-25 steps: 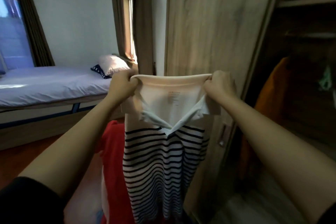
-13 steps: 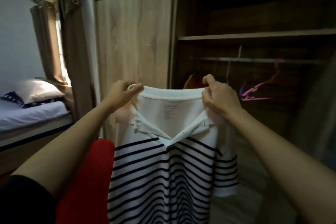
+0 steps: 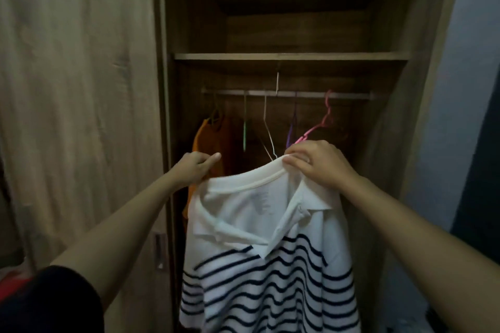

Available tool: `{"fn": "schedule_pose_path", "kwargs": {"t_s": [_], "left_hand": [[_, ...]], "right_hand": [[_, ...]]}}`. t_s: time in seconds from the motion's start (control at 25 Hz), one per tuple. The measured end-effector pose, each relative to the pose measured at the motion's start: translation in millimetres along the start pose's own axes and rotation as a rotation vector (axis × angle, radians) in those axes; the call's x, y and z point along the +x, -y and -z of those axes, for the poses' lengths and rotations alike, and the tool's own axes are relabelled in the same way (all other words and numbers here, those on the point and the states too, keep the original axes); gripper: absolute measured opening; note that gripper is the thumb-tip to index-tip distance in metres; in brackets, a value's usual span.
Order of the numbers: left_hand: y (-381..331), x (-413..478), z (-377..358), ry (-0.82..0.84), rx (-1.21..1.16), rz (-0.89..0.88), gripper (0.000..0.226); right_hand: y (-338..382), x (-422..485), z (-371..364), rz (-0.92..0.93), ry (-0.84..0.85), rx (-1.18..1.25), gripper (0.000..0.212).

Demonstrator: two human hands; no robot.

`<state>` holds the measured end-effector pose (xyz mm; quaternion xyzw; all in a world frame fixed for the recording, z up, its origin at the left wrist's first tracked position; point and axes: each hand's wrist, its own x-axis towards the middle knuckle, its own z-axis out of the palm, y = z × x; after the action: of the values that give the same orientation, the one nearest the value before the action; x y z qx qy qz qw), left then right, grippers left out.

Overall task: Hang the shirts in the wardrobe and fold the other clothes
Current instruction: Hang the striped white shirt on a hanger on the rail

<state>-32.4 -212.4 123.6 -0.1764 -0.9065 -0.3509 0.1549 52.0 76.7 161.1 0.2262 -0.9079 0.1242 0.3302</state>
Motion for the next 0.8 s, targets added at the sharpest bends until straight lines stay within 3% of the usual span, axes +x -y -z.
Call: {"fn": "schedule_pose_path", "kwargs": {"t_s": [0.16,0.28,0.48,0.64,0.8], "left_hand": [[-3.0,69.9,-13.3,-0.077,-0.165,0.048,0.041],[6.5,133.9,-27.8,-0.105,-0.356,0.221,0.033],[5.5,218.9,-59.2,-0.121,-0.422,0.399,0.054],[-8.3,263.1,-70.4,-0.126,-0.618,0.384,0.032],[-25.1,267.0,-61.1,-0.258,-0.474,0.306,0.027]], "right_hand": [[1.1,31.9,-11.4,0.092,0.119,-0.143,0.028],[-8.7,47.8,-27.3,0.080,0.184,-0.176,0.027],[-38.3,55.9,-39.3,0.088,0.251,-0.269,0.027],[-54.9,61.3,-43.5,0.068,0.314,-0.284,0.025],[-61.6,61.3,-52.5,0.097,0.336,-0.325,0.023]]}}
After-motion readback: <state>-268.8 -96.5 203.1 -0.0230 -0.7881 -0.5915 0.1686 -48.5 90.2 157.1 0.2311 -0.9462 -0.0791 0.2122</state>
